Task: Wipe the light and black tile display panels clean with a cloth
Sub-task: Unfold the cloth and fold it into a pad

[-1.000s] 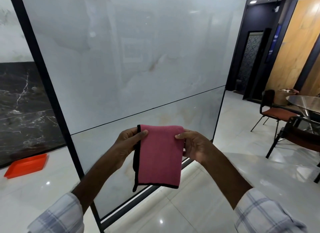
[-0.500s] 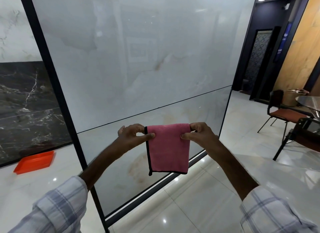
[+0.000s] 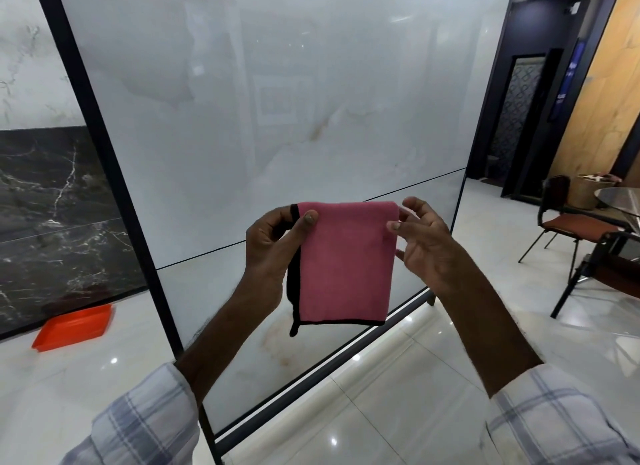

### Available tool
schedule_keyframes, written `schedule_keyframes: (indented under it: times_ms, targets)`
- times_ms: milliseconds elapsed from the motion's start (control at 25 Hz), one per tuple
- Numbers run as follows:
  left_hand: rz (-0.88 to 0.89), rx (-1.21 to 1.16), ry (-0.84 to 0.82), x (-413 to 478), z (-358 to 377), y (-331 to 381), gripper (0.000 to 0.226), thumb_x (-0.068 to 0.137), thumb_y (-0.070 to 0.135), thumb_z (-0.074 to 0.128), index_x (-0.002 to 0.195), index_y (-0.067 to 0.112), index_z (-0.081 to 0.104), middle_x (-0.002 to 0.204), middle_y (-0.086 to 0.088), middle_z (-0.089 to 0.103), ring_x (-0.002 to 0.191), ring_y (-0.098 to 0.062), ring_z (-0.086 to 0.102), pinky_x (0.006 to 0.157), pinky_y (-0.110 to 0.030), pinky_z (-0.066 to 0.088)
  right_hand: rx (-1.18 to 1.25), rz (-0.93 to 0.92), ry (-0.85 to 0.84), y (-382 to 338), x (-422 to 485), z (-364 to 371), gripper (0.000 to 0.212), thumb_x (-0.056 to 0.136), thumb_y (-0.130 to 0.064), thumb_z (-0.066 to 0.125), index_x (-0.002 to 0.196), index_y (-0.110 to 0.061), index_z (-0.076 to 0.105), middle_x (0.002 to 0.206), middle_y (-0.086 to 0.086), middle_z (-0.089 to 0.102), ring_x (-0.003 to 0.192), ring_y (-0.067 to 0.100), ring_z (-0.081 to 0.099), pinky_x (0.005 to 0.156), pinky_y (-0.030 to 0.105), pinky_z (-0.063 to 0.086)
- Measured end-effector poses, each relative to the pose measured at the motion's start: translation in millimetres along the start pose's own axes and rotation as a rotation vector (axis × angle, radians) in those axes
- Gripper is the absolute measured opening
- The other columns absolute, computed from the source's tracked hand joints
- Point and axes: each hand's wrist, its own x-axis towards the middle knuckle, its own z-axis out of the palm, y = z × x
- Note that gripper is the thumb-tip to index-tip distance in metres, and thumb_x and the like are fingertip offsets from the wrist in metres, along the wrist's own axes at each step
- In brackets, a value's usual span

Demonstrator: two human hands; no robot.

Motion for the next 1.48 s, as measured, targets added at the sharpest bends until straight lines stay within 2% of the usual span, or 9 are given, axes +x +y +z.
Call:
schedule_keyframes:
  times_ms: [200, 400, 600, 840, 1000, 1160, 1320, 1400, 1480]
  targets:
    - [-0.068, -0.04, 0.057, -2.9, 4.5, 0.7, 0.014, 0.094, 0.021, 0.076, 0.081, 0.017, 0.07, 0.071, 0.01, 0.063, 0.064, -0.003, 0.055, 0.06, -0.02, 0.049, -0.051, 0.266, -0.232, 56.5, -17.3, 8.7, 0.065, 0.071, -0.001, 0.076, 0.131, -0.012, 0.055, 0.106, 0.004, 0.072, 0.096, 0.019, 0.07, 0.077, 0.035, 0.058]
    - [-0.167, -0.106, 0.136, -2.3, -8.4, -3.8, 0.015, 0.093, 0.026, 0.075, 0.086, 0.014, 0.07, 0.07, 0.01, 0.06, 0.062, -0.003, 0.051, 0.057, -0.018, 0.046, 0.181, 0.224, -0.194, 58.7, -20.6, 8.5, 0.056, 0.077, 0.001, 0.07, 0.131, -0.005, 0.059, 0.113, 0.011, 0.07, 0.1, 0.025, 0.067, 0.085, 0.038, 0.058]
    - [-0.305, -0.142, 0.207, 0.9, -21.4, -24.2, 0.016, 0.093, 0.026, 0.076, 0.085, 0.015, 0.068, 0.065, 0.011, 0.059, 0.059, -0.004, 0.049, 0.053, -0.017, 0.045, -0.153, 0.411, -0.3, 84.7, -45.8, 26.7, 0.041, 0.07, 0.0, 0.076, 0.109, -0.003, 0.063, 0.098, 0.005, 0.073, 0.096, 0.024, 0.071, 0.08, 0.033, 0.059]
    - [-0.33, -0.136, 0.008, 21.9, -35.4, -2.4, 0.013, 0.099, 0.03, 0.064, 0.094, 0.02, 0.069, 0.084, 0.005, 0.07, 0.083, -0.012, 0.064, 0.074, -0.029, 0.053, 0.168, 0.437, -0.13, 43.3, -41.8, 37.2, 0.05, 0.068, -0.007, 0.075, 0.117, 0.001, 0.066, 0.109, 0.015, 0.074, 0.097, 0.029, 0.072, 0.084, 0.04, 0.062]
    - [-0.451, -0.469, -0.076, 39.0, -41.8, 14.8, 0.052, 0.091, 0.057, 0.053, 0.102, 0.014, 0.08, 0.105, -0.007, 0.075, 0.093, -0.022, 0.072, 0.085, -0.037, 0.053, 0.411, 0.309, -0.038, 21.2, -30.1, 47.9, 0.056, 0.068, -0.007, 0.077, 0.123, -0.001, 0.064, 0.116, 0.017, 0.071, 0.111, 0.037, 0.066, 0.106, 0.062, 0.048]
    - [-0.825, -0.312, -0.086, -20.3, -44.2, -44.6, 0.067, 0.095, 0.062, 0.044, 0.097, 0.006, 0.082, 0.101, -0.018, 0.076, 0.083, -0.033, 0.075, 0.08, -0.041, 0.056, 0.233, 0.423, 0.054, 60.4, -41.9, 37.3, 0.06, 0.066, -0.014, 0.082, 0.122, 0.001, 0.067, 0.11, 0.016, 0.074, 0.098, 0.031, 0.071, 0.078, 0.044, 0.062]
    - [-0.995, -0.136, -0.088, -36.2, -50.2, -70.6, 0.073, 0.1, 0.062, 0.042, 0.113, -0.001, 0.077, 0.112, -0.021, 0.076, 0.096, -0.035, 0.074, 0.08, -0.041, 0.054, 0.056, 0.583, 0.261, 97.5, -59.7, 20.8, 0.032, 0.076, -0.009, 0.083, 0.104, -0.003, 0.07, 0.082, 0.009, 0.075, 0.078, 0.028, 0.07, 0.071, 0.048, 0.063]
    - [-0.909, 0.05, -0.1, -25.6, -33.4, -54.7, 0.052, 0.1, 0.054, 0.049, 0.109, 0.01, 0.075, 0.105, -0.014, 0.077, 0.09, -0.028, 0.069, 0.076, -0.035, 0.048, -0.015, 0.515, 0.24, 79.4, -50.8, 26.9, 0.045, 0.076, -0.013, 0.084, 0.116, 0.0, 0.069, 0.091, 0.012, 0.075, 0.085, 0.028, 0.069, 0.08, 0.046, 0.06]
    - [-0.596, 0.101, -0.068, -5.3, -12.6, -23.0, 0.033, 0.097, 0.048, 0.062, 0.092, 0.018, 0.076, 0.096, -0.005, 0.075, 0.076, -0.019, 0.062, 0.059, -0.029, 0.039, -0.069, 0.234, 0.143, 43.5, -35.0, 37.2, 0.048, 0.078, -0.014, 0.084, 0.123, -0.004, 0.069, 0.112, 0.015, 0.075, 0.103, 0.027, 0.066, 0.094, 0.041, 0.055]
